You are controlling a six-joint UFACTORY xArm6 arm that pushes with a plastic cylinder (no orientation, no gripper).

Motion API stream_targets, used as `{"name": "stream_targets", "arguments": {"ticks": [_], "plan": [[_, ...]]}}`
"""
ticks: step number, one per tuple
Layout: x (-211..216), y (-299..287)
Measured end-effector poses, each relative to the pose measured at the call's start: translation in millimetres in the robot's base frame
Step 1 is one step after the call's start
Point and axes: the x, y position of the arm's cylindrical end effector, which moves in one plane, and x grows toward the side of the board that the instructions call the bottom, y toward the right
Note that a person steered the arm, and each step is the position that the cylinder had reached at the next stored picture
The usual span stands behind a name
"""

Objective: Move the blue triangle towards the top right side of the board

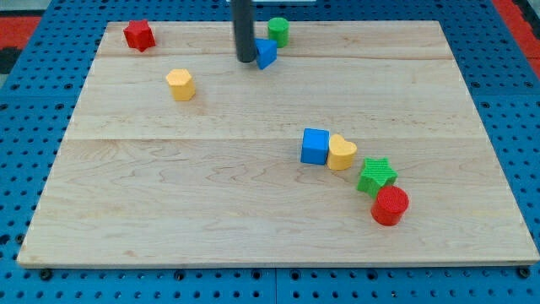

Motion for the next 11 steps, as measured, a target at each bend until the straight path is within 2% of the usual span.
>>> {"name": "stream_targets", "arguments": {"ticks": [1,2,3,4,5,6,8,9,10,11], "plan": [[-5.9,83.3],[-14.0,48.6],[-31.3,48.1],[-33.9,124.2],[-33.3,155.2],[-5.3,128.0],[4.0,184.1],[-6.1,211.5],[-27.8,211.5],[-21.5,196.6]]}}
